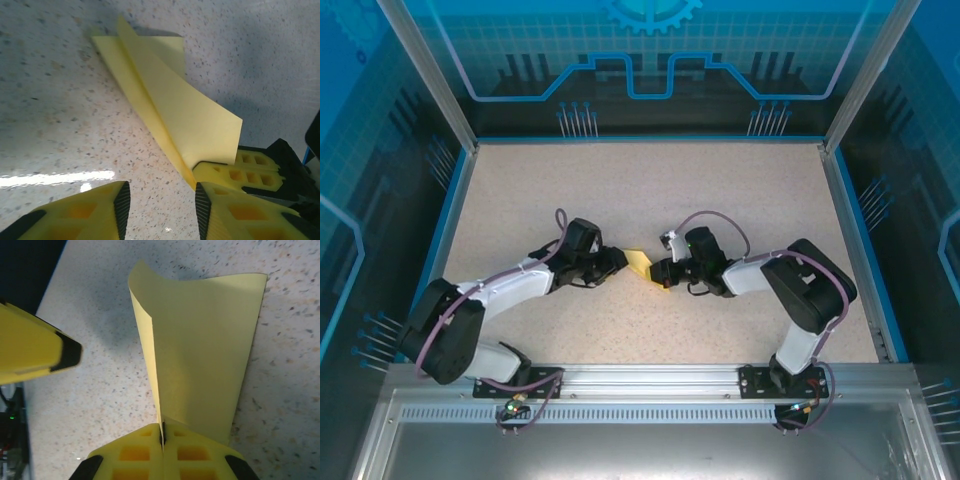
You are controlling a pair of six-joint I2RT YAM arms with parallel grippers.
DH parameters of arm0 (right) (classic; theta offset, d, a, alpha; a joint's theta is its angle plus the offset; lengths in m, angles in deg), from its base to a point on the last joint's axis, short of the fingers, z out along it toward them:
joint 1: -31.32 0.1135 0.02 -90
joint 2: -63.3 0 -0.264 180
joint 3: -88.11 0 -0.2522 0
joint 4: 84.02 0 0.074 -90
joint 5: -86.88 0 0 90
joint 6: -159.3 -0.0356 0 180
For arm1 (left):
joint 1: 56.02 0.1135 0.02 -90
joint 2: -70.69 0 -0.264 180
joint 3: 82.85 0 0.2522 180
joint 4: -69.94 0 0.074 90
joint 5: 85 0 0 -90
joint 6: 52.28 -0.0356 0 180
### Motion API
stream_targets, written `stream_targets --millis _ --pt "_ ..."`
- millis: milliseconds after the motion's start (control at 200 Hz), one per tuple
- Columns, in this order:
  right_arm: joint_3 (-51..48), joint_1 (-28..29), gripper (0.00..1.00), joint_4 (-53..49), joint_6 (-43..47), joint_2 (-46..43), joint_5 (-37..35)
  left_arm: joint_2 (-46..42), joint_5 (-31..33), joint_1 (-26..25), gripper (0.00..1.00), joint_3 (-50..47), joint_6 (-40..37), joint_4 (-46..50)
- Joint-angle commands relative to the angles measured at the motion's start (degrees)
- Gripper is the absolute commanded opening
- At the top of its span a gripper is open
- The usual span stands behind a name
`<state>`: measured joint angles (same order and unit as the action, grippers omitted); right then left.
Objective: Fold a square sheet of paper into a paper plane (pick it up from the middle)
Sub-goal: Fold the wing for the fifth time at the center of the table.
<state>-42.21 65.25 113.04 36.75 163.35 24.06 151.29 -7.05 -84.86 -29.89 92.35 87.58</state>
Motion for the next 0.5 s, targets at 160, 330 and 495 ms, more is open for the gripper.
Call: stream_targets --millis 160,330,495 --pt "-2.51 -1.94 0.0 2.44 -6.24 2.93 4.45 3.68 -2.19 -3.15 0.33 -0.98 -2.6 -8.76" --pt "-2.63 -2.12 0.01 1.01 -6.54 3.09 4.33 5.62 -2.52 -3.61 0.31 -0.97 -2.56 -9.85" --pt "-2.7 -2.64 0.0 1.29 -7.96 4.57 5.38 7.45 -3.65 -3.78 0.29 -0.73 -2.5 -12.1"
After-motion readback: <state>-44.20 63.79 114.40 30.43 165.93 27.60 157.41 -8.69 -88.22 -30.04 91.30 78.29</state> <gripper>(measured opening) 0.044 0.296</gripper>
